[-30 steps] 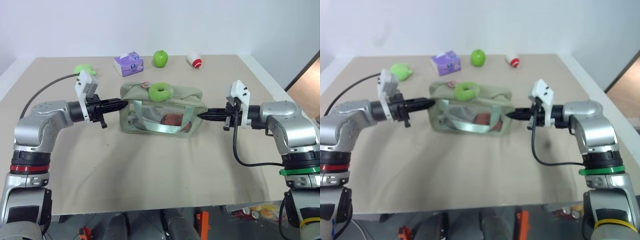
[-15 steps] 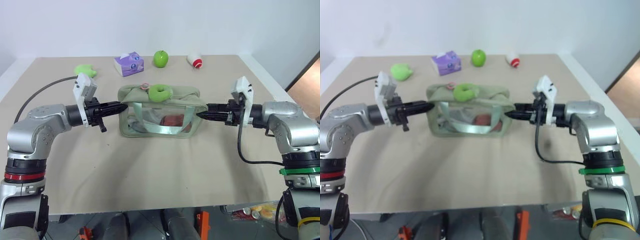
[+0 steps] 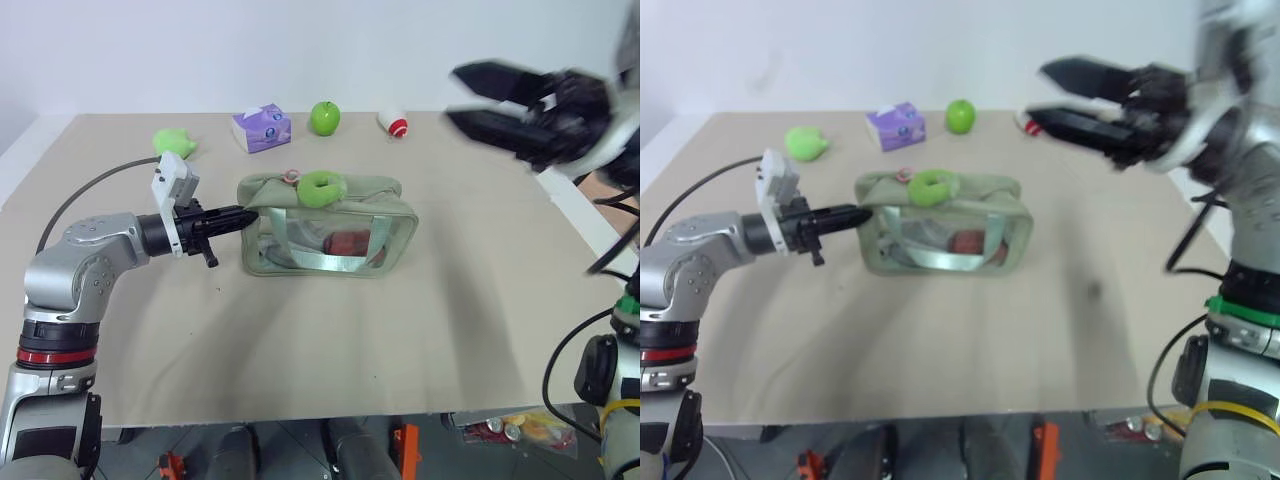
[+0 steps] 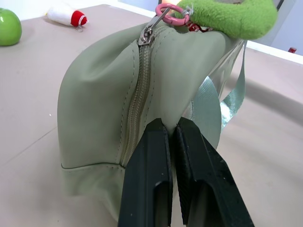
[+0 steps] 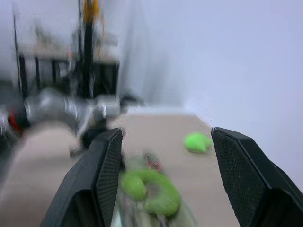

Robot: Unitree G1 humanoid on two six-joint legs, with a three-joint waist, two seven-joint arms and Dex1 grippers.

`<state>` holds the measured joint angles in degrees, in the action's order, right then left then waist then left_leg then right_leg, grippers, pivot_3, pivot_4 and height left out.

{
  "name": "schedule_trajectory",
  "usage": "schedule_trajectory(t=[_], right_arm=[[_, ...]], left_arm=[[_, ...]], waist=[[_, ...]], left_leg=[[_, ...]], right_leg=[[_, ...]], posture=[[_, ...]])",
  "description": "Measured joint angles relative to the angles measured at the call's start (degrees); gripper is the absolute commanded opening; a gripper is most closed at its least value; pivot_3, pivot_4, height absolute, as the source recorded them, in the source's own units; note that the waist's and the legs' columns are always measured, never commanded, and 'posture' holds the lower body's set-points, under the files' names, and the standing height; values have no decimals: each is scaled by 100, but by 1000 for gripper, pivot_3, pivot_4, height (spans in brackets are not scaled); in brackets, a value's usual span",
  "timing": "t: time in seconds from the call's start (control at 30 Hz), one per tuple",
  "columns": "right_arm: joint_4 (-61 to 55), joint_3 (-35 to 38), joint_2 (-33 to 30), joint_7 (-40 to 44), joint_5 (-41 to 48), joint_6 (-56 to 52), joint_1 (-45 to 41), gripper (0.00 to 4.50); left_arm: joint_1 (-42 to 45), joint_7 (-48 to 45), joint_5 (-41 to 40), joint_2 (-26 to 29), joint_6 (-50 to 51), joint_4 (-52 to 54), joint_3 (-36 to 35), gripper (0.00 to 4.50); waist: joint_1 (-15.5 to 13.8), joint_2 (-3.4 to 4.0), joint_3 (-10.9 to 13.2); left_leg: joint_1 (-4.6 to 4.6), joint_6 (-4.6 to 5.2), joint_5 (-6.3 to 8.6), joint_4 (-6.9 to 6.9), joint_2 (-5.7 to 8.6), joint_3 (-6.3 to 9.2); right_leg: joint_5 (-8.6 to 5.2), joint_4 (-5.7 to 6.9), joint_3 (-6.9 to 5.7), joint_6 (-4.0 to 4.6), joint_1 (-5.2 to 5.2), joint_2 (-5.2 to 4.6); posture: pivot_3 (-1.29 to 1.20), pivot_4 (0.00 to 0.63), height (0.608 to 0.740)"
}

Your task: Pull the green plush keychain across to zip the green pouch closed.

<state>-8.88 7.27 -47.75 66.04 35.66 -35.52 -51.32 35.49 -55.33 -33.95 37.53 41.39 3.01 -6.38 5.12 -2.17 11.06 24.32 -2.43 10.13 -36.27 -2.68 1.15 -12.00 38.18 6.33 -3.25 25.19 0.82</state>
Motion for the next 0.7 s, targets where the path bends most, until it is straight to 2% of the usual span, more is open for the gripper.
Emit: schedule_trajectory(t=[0.03, 0.17, 0.27, 0.43, 0.7], right_arm=[[-181, -473, -9, 4, -398, 279, 129, 3075], [-294, -1522, -43, -63, -1776, 1347, 196, 3075], [-283, -1912, -39, -94, -2464, 2027, 75, 3075], [-267, -1981, 57, 43, -2641, 2376, -418, 3075], [-335, -2066, 269, 270, -2648, 2456, -647, 3075]], left_arm=[[0, 2, 3, -8, -3, 0, 1, 0], [-21, 25, 7, -54, -16, 3, 20, 0], [-46, 42, 6, -67, -28, 14, 21, 0], [-56, 83, 6, -73, -40, 28, 23, 0], [-56, 93, 11, -77, -98, 25, 32, 0]], waist=[[-1, 0, 0], [-28, 2, 1], [-59, 2, 1], [-74, 2, 1], [-75, 2, 1]], left_leg=[[1, 0, 0, -1, 0, -1], [5, -2, -2, -5, 4, -9], [13, -2, -2, -5, 4, -9], [13, -3, -1, -1, 3, -4], [11, -2, -1, -2, 2, -4]], right_leg=[[2, 0, 1, -3, 1, -1], [5, 0, 4, -7, 4, -8], [3, -2, 3, -5, 10, -9], [0, -2, 0, 0, 9, -8], [0, -1, -2, 0, 8, -8]], posture=[[0, 150, 740], [0, 150, 740], [0, 150, 740], [0, 150, 740], [0, 150, 740]])
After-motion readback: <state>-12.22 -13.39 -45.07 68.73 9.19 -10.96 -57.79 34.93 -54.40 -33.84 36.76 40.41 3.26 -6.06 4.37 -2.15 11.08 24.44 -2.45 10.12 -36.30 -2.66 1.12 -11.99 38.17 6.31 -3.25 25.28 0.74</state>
